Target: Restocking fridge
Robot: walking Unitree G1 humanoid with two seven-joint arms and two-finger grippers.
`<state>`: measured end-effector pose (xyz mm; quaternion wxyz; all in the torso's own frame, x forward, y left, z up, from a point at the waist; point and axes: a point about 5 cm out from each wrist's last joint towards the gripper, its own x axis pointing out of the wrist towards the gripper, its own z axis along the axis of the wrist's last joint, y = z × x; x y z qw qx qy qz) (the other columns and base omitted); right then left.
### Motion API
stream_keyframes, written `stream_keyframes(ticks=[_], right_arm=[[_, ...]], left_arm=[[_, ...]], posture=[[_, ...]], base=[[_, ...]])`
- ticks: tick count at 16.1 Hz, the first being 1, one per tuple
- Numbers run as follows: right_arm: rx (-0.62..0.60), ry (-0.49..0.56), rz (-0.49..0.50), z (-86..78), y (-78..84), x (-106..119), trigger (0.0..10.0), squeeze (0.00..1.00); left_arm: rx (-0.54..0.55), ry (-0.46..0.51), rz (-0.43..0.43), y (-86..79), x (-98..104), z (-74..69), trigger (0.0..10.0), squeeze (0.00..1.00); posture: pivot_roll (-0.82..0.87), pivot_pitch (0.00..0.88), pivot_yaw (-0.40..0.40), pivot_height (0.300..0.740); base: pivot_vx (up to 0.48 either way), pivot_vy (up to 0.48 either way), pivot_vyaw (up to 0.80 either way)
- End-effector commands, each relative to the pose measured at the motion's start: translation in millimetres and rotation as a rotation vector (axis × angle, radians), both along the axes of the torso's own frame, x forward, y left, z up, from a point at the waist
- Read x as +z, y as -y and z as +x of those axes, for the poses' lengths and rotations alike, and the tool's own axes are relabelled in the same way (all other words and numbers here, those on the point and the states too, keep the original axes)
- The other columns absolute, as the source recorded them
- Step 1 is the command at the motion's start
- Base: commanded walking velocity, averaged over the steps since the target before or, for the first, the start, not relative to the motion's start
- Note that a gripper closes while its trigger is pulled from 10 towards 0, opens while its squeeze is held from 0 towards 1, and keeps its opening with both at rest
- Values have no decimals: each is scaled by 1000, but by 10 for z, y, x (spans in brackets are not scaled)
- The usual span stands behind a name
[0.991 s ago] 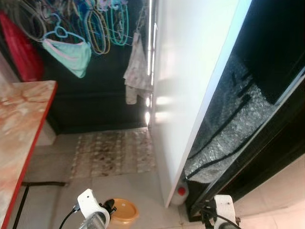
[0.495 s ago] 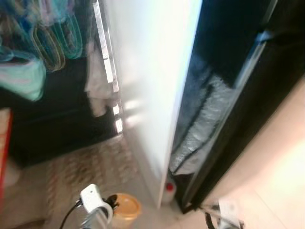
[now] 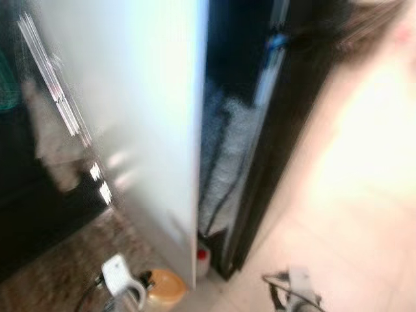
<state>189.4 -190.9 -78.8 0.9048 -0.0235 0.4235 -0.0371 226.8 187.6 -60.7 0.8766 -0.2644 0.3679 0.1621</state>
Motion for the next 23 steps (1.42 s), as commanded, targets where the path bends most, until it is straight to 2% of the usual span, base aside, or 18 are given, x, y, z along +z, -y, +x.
stream_keyframes(ticks=[1,4,9,12,14,16,19,23], right_arm=[[11,-10,-30,-34,76,-5,10000,0],[67,2,-59,-6,67,11,10000,0],[61,0,-48,-9,40,5,10000,0],[92,6,-49,-3,21,8,10000,0],[16,-8,-42,-40,32,-14,10000,0],[-111,-10,-18,-88,46,-36,10000,0],[-215,-20,5,-140,49,-60,10000,0],[-241,-15,20,-150,47,-64,10000,0]], left_arm=[[-24,-9,-11,86,-10,4,10000,0],[-37,-6,-5,82,1,20,10000,0],[-42,-8,5,42,12,33,10000,0],[-33,-14,3,36,3,19,10000,0],[-29,-19,3,27,-5,5,10000,0],[-21,-24,0,22,-12,-6,10000,0],[-21,-25,1,21,-17,-17,10000,0],[-22,-28,-2,33,-23,-24,10000,0]], posture=[[-111,8,36,740],[-105,9,41,740],[-111,4,52,740],[-107,0,53,740],[-105,0,54,740],[-102,0,53,740],[-102,0,52,740],[-105,0,51,740]], base=[[0,0,-800],[0,0,-800],[0,0,-800],[0,0,0],[0,0,0],[0,0,0],[0,0,0],[0,0,0]])
